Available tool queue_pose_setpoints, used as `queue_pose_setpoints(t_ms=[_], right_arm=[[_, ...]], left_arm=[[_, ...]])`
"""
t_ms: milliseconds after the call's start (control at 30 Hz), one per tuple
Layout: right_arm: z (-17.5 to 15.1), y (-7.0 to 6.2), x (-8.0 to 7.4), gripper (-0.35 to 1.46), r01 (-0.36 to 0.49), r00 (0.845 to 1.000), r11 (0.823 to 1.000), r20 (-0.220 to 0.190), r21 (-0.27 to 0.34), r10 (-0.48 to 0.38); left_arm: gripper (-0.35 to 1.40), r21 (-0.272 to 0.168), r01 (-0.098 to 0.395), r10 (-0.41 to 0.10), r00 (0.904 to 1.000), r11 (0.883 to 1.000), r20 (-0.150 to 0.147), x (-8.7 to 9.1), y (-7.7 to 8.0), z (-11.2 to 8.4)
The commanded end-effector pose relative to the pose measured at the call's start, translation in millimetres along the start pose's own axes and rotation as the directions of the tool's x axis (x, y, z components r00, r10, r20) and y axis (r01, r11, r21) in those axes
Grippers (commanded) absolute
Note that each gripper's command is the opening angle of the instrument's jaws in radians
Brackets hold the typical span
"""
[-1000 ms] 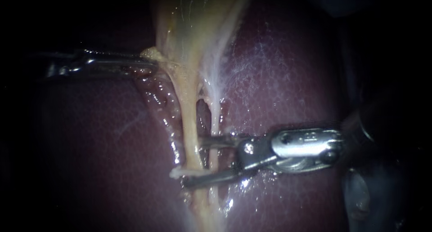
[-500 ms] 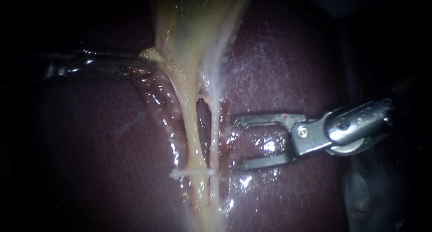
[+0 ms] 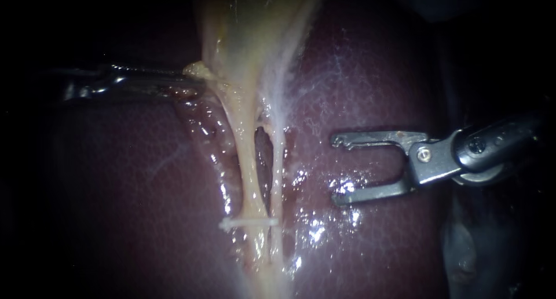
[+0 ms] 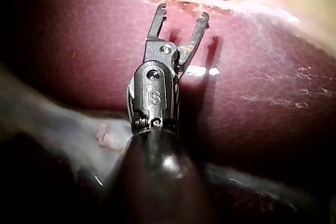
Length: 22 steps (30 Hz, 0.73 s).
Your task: Going back first clip left tube
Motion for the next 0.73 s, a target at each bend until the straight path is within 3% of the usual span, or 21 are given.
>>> queue_pose_setpoints(t_ms=[33,267,733], right_arm=[[0.0,0.0,-0.1,0.5,0.0,1.0,1.0,0.0,0.001,0.0],[-0.1,-0.1,-0.1,0.5,0.0,1.0,1.0,-0.001,0.005,0.0],[0.2,-0.1,0.0,0.5,0.001,1.0,1.0,-0.003,0.01,-0.001]], left_arm=[[-0.35,0.004,-0.002,0.002,1.0,1.0,-0.003,0.1,-0.1,0.4],[-0.35,0.016,-0.005,0.005,1.0,1.0,-0.005,0.7,0.0,2.3],[-0.35,0.017,-0.006,0.006,0.9999,1.0,-0.008,0.8,0.1,2.1]])
